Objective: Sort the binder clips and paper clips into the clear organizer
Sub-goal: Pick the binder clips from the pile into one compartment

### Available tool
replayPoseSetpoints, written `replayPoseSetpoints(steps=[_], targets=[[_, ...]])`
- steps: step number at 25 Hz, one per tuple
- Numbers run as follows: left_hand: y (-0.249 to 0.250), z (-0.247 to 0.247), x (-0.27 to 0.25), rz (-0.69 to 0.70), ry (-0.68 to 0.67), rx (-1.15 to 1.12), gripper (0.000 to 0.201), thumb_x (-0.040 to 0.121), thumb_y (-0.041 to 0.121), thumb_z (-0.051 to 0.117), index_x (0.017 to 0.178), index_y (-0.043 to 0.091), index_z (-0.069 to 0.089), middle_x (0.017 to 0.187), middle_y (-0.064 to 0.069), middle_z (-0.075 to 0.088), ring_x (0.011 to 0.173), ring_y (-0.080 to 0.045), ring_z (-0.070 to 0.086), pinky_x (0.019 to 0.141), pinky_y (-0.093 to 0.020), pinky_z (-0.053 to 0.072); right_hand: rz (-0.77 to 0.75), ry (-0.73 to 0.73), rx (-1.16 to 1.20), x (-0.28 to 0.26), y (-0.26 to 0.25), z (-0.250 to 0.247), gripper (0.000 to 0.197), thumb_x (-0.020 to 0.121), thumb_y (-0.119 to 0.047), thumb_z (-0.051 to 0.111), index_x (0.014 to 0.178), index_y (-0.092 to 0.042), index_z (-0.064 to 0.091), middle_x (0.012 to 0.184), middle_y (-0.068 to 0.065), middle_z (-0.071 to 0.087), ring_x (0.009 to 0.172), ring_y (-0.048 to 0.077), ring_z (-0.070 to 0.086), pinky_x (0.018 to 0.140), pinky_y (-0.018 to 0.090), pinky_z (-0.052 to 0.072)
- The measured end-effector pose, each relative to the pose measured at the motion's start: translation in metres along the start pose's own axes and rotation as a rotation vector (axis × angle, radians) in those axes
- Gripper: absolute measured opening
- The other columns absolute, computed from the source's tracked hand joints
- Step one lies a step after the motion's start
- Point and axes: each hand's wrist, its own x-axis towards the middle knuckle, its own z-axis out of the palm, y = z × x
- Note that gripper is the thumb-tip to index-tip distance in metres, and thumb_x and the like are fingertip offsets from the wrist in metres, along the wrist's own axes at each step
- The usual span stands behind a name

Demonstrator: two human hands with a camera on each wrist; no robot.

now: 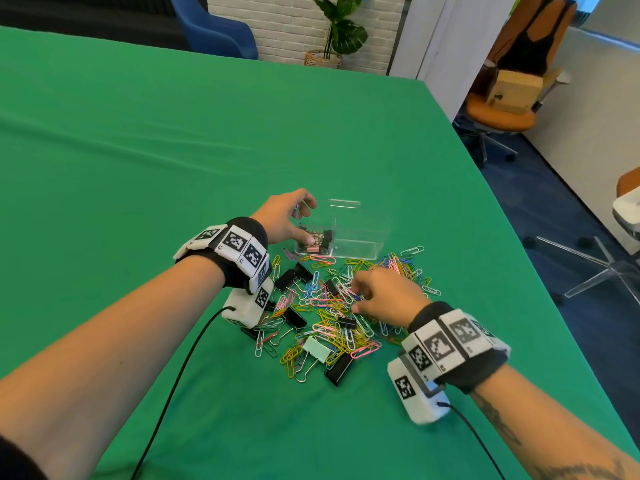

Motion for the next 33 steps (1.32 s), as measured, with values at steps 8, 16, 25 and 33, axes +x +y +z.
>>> replayPoseSetpoints(steps=[8,16,25,33], targets=[[0.004,-0.001,-0.003,-0.024,-0.002,0.024,0.061,0.066,0.014,0.08,0.117,0.008,0.049,0.102,-0.003,0.054,0.096,-0.021,0.05,0.094,-0.038,0.044,-0.217,0.038,-0.148,0.02,-0.031,-0.01,0.041,0.086,-0.01,0.056,0.124,-0.027,0.057,0.129,0.003,0.049,0.119,0.025,0.05,0.088,0.037,0.046],[0.003,-0.001,-0.004,-0.06,0.046,-0.073,0.076,0.06,0.007,0.083,0.123,0.008,0.04,0.099,-0.003,0.056,0.091,-0.021,0.051,0.083,-0.029,0.042,-0.175,0.299,0.233,0.027,-0.024,-0.044,0.026,0.079,-0.021,0.067,0.104,-0.016,0.064,0.109,0.004,0.065,0.083,0.015,0.053,0.083,0.03,0.046],[0.008,-0.002,-0.01,-0.081,0.058,-0.114,0.077,0.059,0.008,0.084,0.123,0.005,0.04,0.104,-0.008,0.059,0.095,-0.02,0.053,0.087,-0.026,0.043,-0.029,0.493,0.144,0.049,-0.035,-0.063,0.035,0.085,-0.026,0.06,0.121,-0.024,0.058,0.121,0.0,0.063,0.114,0.025,0.056,0.092,0.034,0.044],[0.026,-0.012,-0.04,-0.236,0.027,0.443,0.058,0.075,0.036,0.072,0.119,0.01,0.044,0.122,-0.014,0.052,0.111,-0.03,0.052,0.093,-0.038,0.042,-0.083,0.085,0.121,-0.015,0.013,-0.032,0.024,0.083,-0.023,0.065,0.107,-0.023,0.067,0.086,-0.007,0.065,0.081,0.01,0.053,0.088,0.032,0.05]])
